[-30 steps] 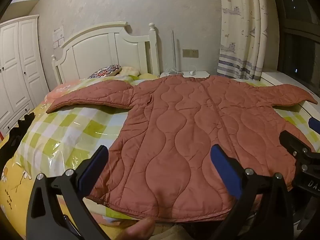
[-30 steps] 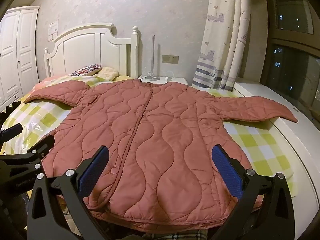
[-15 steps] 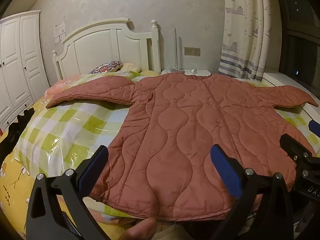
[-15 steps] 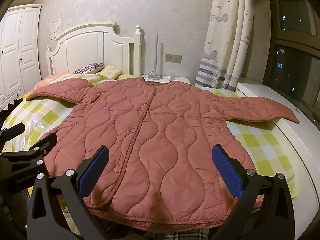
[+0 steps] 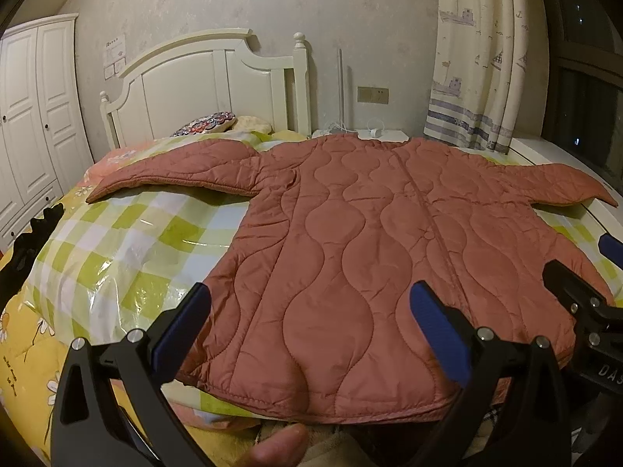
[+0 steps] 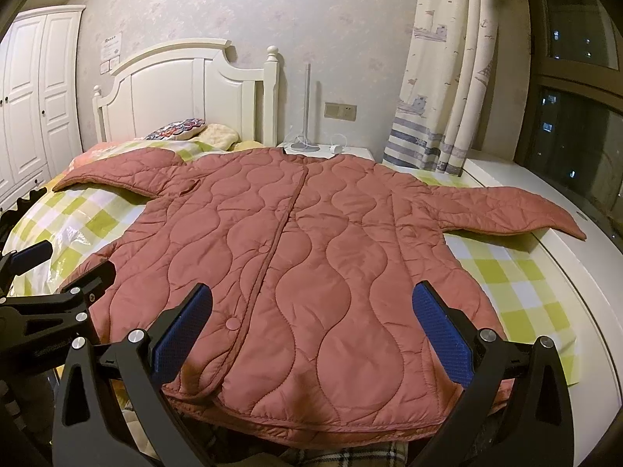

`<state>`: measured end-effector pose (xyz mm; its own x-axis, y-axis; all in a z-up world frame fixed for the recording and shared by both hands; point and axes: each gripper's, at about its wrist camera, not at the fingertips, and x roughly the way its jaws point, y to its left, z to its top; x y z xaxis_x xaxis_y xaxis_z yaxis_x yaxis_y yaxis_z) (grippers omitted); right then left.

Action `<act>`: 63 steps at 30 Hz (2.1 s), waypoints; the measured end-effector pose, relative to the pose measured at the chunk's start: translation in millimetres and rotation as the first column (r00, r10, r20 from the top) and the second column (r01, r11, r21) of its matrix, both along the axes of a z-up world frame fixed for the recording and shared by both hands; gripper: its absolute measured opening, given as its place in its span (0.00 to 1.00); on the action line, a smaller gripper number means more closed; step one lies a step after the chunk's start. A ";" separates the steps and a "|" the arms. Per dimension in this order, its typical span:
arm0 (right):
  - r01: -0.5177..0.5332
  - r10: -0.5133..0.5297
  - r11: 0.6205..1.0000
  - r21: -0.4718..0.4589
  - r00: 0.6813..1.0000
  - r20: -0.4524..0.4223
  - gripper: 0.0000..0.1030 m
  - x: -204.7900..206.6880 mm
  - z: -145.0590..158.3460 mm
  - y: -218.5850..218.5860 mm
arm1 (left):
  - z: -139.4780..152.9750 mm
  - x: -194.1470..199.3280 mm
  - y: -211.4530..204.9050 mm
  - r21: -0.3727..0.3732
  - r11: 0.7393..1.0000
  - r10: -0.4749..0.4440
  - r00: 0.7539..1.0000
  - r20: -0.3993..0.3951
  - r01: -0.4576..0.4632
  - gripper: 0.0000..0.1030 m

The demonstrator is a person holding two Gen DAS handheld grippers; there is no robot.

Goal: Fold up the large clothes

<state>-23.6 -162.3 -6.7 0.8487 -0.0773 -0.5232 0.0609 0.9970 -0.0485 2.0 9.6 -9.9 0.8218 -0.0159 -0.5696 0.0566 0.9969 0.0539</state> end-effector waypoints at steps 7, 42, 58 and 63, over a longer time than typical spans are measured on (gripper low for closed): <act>-0.001 0.001 1.000 0.002 1.000 -0.003 0.96 0.2 -0.5 0.2 | -0.5 0.7 0.5 -0.001 1.000 0.000 1.000 -0.003 0.000 0.98; -0.012 0.012 0.999 0.032 1.000 -0.016 0.96 4.5 -6.1 4.5 | -5.5 5.7 4.0 -0.022 1.000 0.000 0.999 -0.035 -0.001 0.98; -0.011 0.012 0.999 0.040 1.000 -0.021 0.96 5.0 -6.5 3.2 | -8.6 7.2 5.0 -0.026 1.000 0.004 0.999 -0.049 -0.006 0.98; -0.011 0.012 0.999 0.044 1.000 -0.023 0.96 4.1 -8.1 5.1 | -8.8 9.3 3.8 -0.027 1.000 0.004 0.998 -0.059 -0.006 0.98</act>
